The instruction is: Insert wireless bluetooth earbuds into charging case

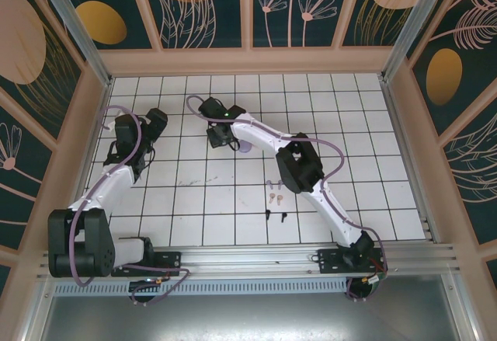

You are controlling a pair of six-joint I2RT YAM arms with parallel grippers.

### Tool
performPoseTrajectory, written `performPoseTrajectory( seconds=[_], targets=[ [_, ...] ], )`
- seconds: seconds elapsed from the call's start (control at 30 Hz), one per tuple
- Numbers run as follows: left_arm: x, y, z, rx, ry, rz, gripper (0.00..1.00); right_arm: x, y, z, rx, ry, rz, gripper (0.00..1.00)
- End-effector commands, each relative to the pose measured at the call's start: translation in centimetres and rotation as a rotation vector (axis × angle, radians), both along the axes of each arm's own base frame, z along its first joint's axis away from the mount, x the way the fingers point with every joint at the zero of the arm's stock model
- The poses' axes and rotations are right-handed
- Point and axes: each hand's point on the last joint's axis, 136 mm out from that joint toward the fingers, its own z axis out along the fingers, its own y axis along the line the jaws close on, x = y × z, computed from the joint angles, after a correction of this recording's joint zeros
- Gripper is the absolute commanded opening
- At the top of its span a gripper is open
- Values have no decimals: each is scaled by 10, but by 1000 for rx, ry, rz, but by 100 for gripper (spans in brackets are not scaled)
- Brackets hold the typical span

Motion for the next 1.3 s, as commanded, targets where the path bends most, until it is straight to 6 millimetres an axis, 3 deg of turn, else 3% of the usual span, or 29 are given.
performPoseTrajectory(
  seconds=[0.0,0.2,0.63,0.97,1.27],
  targets=[
    [-1,-12,7,-55,-24,-43,99,5,1,55,110,-26,-66,42],
    [-2,-26,13,-85,-97,-110,99,12,-7,99,229,-59,-163,42],
    [-20,-87,33,-124,-357,-344,99,15,-53,151,580,-7,-489,42],
    [-56,-132,39,-187,-526,-576,98,-7,-72,144,785,86,-772,42],
    [-57,-168,21,-177,-503,-669,86,-18,-66,152,826,74,-888,42]
  ],
)
